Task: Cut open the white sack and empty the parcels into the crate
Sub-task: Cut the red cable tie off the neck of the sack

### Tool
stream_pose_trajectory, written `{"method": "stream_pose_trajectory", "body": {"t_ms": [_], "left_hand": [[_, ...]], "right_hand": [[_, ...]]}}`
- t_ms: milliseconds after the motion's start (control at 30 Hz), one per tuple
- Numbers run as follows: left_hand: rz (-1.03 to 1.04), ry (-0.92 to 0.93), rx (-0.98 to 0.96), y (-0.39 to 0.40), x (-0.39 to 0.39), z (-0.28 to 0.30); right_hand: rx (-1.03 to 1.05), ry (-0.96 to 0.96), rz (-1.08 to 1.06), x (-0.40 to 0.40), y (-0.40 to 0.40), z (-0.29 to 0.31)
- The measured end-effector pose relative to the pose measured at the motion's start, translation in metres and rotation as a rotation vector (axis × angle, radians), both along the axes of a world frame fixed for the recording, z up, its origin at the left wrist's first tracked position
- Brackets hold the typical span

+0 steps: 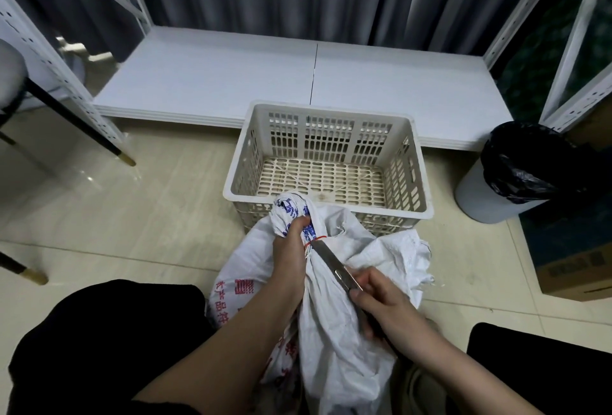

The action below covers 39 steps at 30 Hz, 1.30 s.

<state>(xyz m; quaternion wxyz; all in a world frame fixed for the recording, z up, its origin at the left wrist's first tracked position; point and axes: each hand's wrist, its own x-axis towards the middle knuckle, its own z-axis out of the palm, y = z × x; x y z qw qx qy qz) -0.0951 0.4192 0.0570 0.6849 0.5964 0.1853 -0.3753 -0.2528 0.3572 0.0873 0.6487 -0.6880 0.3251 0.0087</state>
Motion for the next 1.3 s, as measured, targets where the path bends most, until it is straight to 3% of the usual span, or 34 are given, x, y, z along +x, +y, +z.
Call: {"method": "stream_pose_trajectory", "body": {"t_ms": [233, 700, 867, 1167, 1300], "left_hand": [[0.024, 0.014, -0.017, 0.001, -0.002, -0.005], [-0.03, 0.005, -0.088, 0.002, 0.0, -0.016], [-0.128, 0.008, -0.176, 0.006, 0.0, -0.016], [-0.17, -0.052, -0.223, 0.009, 0.003, -0.022], [-0.167, -0.036, -0.192, 0.008, 0.004, -0.021]], "right_hand": [[0.311, 0.056, -0.013, -0.002, -0.011, 0.009], [0.403, 0.089, -0.061, 0.002, -0.012, 0.005], [0.429, 0.053, -0.176, 0.007, -0.002, 0.004], [0.316, 0.021, -0.249, 0.012, 0.01, 0.0], [-0.121, 0.013, -0.164, 0.01, 0.012, -0.01]]}}
